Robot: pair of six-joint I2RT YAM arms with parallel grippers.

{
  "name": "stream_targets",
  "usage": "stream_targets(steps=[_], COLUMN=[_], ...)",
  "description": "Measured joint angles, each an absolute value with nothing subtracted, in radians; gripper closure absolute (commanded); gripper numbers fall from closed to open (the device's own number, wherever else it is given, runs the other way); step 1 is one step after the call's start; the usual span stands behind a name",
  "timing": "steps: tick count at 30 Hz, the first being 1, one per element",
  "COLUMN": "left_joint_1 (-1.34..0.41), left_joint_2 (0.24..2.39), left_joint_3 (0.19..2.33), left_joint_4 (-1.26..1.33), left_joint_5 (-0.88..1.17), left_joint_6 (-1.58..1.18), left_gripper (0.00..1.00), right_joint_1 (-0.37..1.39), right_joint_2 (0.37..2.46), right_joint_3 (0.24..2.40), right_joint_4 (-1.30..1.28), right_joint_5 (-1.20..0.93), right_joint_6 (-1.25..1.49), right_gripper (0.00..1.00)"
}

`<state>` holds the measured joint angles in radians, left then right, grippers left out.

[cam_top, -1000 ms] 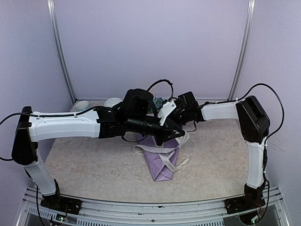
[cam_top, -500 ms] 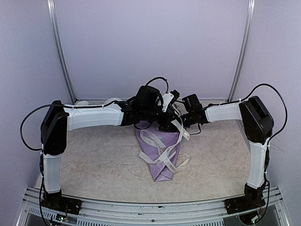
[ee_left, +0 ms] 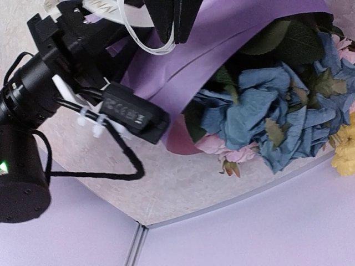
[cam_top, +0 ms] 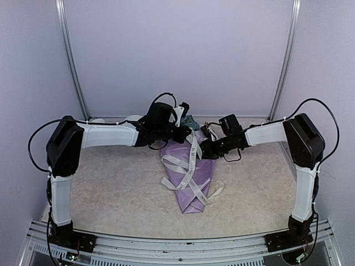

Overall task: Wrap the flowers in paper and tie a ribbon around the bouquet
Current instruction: Cross the ribbon over the folded bouquet.

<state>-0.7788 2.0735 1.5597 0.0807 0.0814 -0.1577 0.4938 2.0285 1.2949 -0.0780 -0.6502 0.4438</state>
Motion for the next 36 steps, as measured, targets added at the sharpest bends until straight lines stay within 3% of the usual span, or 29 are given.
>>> stream_targets(steps=[4,7,11,13,19,30,31,35,36], left_joint_1=[-0.756,-0.756,-0.756,-0.756,-0.759,-0.760,-0.760,-0.760,-0.760], left_joint_2=[2.077,2.077,2.104,2.148,2.232,2.287,2.293,2.320,2.324], left_joint_3=[1.555,1.533,1.544,1.594,1.642,1.706,1.718,1.773,1.782], left_joint_4=[0.113,0.169,0.174,0.171,0.160,0.169,0.171,0.163,0.155], left_joint_5=[0.095,0.115,0.159,0.176,0.221,0.325,0.334,0.374,0.377], left_joint_6=[-0.171,-0.183,-0.193,-0.194,-0.202,-0.232,-0.232,-0.228,-0.223], left_gripper=[1.00,1.00,1.00,1.00,1.00,0.98,0.88,0.20,0.12], right_joint_1=[0.483,0.478,0.477,0.477,0.477,0.482,0.482,0.482,0.482], right_joint_2=[2.013,2.001,1.969,1.935,1.832,1.940,1.952,1.993,2.004], right_joint_3=[1.275,1.264,1.235,1.207,1.116,1.142,1.150,1.201,1.218], right_joint_4=[-0.080,-0.079,-0.072,-0.063,0.011,0.036,0.035,0.015,0.002], right_joint_5=[-0.635,-0.629,-0.638,-0.651,-0.735,-0.660,-0.643,-0.554,-0.529], right_joint_6=[0.446,0.446,0.439,0.434,0.418,0.458,0.468,0.501,0.509], right_gripper=[0.60,0.70,0.73,0.70,0.48,0.48,0.49,0.54,0.54])
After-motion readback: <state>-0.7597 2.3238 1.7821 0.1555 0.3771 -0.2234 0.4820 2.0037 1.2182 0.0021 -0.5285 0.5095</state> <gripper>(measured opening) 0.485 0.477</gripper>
